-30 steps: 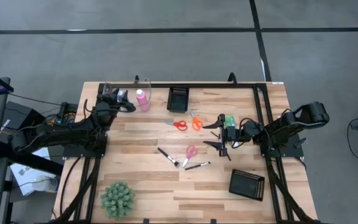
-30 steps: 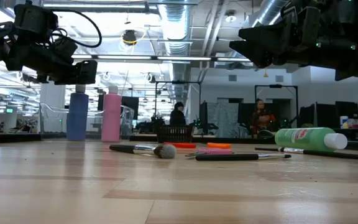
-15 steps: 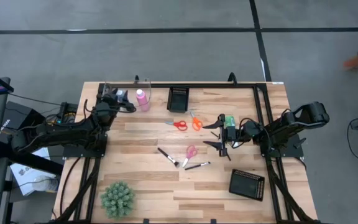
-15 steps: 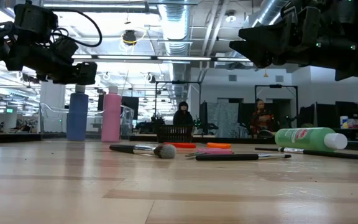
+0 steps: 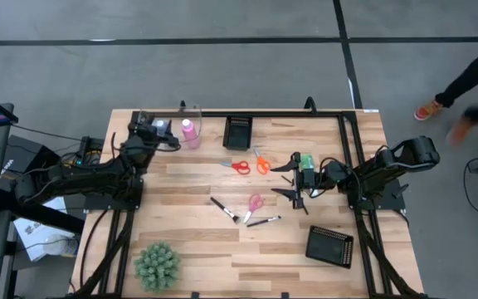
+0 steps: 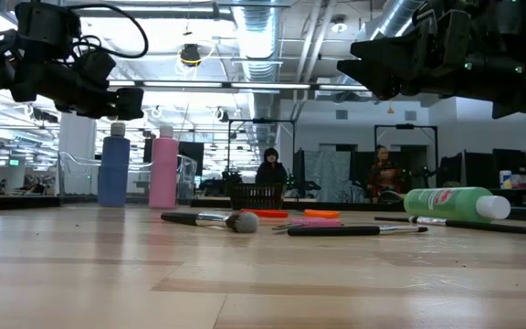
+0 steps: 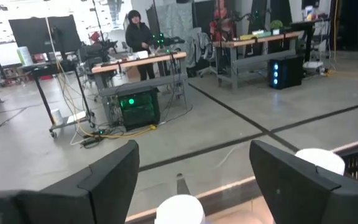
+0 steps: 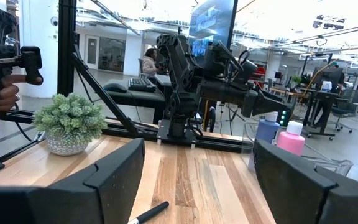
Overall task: Pick & Place Paint Supplies
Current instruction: Put the green paint bottle into the transparent bin
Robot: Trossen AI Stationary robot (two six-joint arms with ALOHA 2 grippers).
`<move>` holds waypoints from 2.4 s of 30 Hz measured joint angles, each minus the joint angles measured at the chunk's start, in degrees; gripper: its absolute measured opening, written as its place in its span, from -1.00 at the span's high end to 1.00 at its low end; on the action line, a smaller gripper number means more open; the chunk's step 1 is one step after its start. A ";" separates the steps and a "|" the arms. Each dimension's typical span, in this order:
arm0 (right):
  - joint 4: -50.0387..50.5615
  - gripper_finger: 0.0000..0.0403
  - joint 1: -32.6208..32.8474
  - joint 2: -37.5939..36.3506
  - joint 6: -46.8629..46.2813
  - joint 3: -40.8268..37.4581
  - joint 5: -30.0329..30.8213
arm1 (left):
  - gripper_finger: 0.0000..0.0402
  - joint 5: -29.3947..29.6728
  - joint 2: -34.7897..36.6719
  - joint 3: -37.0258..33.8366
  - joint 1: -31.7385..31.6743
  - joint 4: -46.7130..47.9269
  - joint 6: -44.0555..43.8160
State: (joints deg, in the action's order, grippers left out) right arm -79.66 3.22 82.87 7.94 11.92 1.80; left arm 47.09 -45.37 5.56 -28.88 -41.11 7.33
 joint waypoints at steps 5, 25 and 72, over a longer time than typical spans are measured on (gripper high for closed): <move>0.00 -0.42 0.00 0.00 0.02 0.00 0.01 | -0.49 -0.58 -0.02 0.01 0.09 -3.36 2.77; 0.39 -0.42 -1.05 -0.02 -0.42 0.00 -0.07 | -0.49 -13.12 -0.50 8.11 17.53 -6.28 8.10; -3.72 -0.42 4.74 3.30 -2.56 6.16 -4.78 | -0.48 -26.97 20.12 3.93 44.03 20.28 -4.72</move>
State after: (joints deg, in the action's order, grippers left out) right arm -83.38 7.97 86.17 5.39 18.08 -2.98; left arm 20.12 -25.24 9.49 15.15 -20.84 2.61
